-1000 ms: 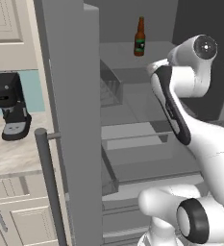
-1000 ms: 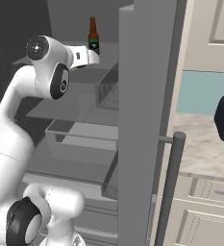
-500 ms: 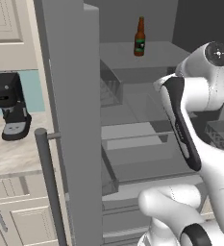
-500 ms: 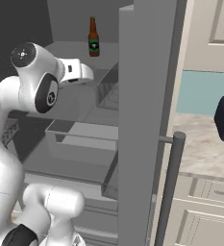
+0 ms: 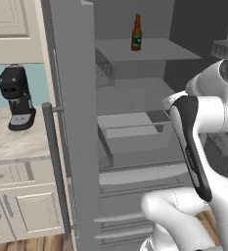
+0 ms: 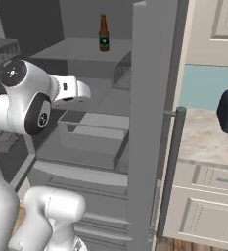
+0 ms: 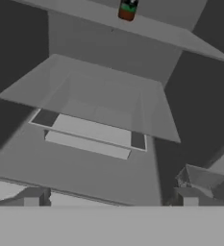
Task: Place the beer on the top shelf of the fridge to keep it out of children's reach, and place the mango and sweet potato on lower shelves for easy access.
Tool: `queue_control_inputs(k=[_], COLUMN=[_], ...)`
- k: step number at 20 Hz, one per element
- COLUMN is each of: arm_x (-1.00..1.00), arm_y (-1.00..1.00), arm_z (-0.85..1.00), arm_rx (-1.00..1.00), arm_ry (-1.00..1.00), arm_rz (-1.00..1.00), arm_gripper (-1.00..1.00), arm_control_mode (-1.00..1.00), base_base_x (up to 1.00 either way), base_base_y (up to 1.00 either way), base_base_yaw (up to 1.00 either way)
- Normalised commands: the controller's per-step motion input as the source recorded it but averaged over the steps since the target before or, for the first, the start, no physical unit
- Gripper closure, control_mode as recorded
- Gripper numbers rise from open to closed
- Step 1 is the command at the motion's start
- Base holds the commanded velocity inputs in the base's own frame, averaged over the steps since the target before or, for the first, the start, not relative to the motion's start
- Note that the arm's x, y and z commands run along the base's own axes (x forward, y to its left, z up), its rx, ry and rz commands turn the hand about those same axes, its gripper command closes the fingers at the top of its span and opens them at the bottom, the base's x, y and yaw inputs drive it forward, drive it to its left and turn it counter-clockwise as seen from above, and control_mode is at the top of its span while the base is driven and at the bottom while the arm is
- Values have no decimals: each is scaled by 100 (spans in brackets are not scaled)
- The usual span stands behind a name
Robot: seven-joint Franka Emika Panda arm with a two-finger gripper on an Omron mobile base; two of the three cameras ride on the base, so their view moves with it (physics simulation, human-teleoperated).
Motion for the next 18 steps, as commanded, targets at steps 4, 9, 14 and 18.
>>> queue_control_inputs(k=[4, 9, 14, 18], arm_x=[0, 0, 0, 0], arm_y=[0, 0, 0, 0], arm_z=[0, 0, 0, 0], arm_rx=[0, 0, 0, 0], arm_ry=[0, 0, 0, 0], arm_rz=[0, 0, 0, 0], arm_gripper=[-100, -100, -100, -100], arm_control_mode=[100, 100, 100, 100], base_base_x=[-100, -93, -31, 0], base_base_y=[0, 4, 56, 95], base_base_yaw=[22, 32, 41, 39])
